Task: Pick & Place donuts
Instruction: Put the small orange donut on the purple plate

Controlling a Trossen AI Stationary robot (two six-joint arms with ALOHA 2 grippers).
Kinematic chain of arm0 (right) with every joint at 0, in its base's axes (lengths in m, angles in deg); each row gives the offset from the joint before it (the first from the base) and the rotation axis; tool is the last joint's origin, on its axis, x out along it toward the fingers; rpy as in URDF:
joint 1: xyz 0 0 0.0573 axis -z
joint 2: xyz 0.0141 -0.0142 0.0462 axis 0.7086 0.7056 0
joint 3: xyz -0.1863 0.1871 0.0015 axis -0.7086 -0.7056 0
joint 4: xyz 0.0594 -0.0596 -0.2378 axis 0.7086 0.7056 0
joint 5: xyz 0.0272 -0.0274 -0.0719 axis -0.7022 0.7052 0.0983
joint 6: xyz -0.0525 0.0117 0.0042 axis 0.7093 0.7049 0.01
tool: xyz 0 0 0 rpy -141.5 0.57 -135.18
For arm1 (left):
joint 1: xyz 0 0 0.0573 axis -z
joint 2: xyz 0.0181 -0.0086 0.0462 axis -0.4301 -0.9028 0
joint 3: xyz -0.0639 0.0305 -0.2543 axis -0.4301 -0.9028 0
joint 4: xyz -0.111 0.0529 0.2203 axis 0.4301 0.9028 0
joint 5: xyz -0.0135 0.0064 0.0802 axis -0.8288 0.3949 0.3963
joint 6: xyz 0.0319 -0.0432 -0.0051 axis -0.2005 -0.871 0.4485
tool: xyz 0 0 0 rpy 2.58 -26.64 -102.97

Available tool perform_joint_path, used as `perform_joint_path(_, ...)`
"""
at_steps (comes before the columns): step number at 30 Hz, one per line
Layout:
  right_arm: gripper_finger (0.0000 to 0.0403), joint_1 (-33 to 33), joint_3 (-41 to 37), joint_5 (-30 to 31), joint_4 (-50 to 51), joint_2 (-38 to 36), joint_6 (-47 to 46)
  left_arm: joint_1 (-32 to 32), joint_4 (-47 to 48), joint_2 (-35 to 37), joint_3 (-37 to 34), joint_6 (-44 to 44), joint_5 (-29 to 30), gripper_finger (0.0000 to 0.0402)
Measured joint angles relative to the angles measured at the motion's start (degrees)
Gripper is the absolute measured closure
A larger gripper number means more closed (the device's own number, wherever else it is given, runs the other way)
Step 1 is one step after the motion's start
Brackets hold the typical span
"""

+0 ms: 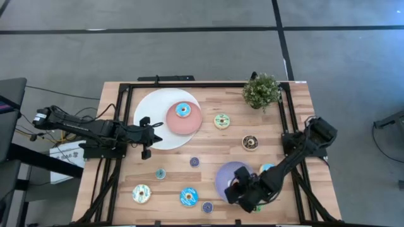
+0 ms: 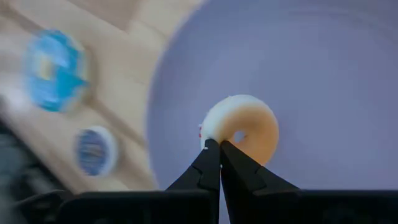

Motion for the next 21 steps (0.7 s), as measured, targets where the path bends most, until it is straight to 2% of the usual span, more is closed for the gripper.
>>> perform_joint_path(3, 0.0403, -0.5, -7.0, 4.7, -10.8, -3.0, 0.3, 0.0, 0.0, 0.0, 0.0, -0.4, 0.0, 0.0401)
perform_joint_path(8, 0.0403, -1.2, -14.5, 8.8, -19.3, -7.1, -0.6, 0.0, -0.2, 0.0, 0.0, -0.5, 0.0, 0.0401)
perform_joint_path(14, 0.0403, -0.8, -19.9, 8.0, -27.8, -6.1, -1.6, 0.0, -0.2, 0.0, 0.0, -0.3, -0.1, 0.0401)
perform_joint_path(18, 0.0403, -0.6, -21.7, 5.6, -27.2, -5.9, -5.8, 0.0, -0.2, 0.0, 0.0, -0.3, -0.1, 0.0401)
perform_joint_path(21, 0.0403, -0.9, -22.0, 5.7, -26.9, -7.7, -4.7, 0.0, -0.2, 0.0, 0.0, -0.4, -0.1, 0.0401)
